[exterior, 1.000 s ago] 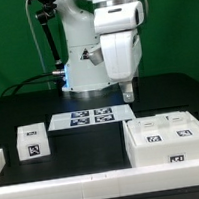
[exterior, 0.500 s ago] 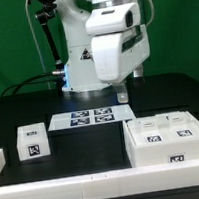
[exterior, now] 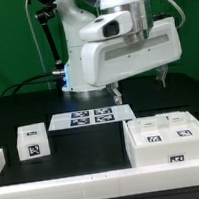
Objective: Assemble cabinet
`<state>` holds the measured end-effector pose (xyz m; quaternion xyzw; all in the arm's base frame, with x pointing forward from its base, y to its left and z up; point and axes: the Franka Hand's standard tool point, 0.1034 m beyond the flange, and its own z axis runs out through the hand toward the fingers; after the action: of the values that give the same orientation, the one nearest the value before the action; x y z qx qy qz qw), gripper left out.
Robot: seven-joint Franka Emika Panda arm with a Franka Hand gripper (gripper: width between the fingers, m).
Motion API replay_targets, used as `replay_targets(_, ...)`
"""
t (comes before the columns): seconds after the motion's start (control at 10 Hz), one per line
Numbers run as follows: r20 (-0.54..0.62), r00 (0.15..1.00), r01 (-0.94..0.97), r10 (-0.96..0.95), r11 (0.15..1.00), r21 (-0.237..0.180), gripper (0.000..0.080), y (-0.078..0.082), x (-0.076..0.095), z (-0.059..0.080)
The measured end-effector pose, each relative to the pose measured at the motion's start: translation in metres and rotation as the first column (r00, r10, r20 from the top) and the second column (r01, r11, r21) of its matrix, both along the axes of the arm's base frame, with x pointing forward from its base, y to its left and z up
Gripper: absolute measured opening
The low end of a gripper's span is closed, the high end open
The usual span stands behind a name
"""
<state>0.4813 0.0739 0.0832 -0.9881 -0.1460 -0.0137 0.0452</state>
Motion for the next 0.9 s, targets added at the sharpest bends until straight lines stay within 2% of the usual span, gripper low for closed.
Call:
replay_targets(0.3, -0.03, 0.979, 0.201, -0.2, 0.98, 0.015, 0.0796, 0.004, -0.002, -0.001)
replay_targets(0.4, -0.078, 0.931, 0.357, -0.356, 0.934, 0.002, 0.0796, 0.008, -0.006, -0.005)
replay_targets(0.7, -0.065, 0.934, 0.347, -0.352, 0.935, -0.073, 0.0796, 0.014, -0.005, -0.013)
replay_targets(0.9, -0.051, 0.944, 0.322, -0.327, 0.942, -0.092, 0.0796, 0.021, -0.007, -0.017)
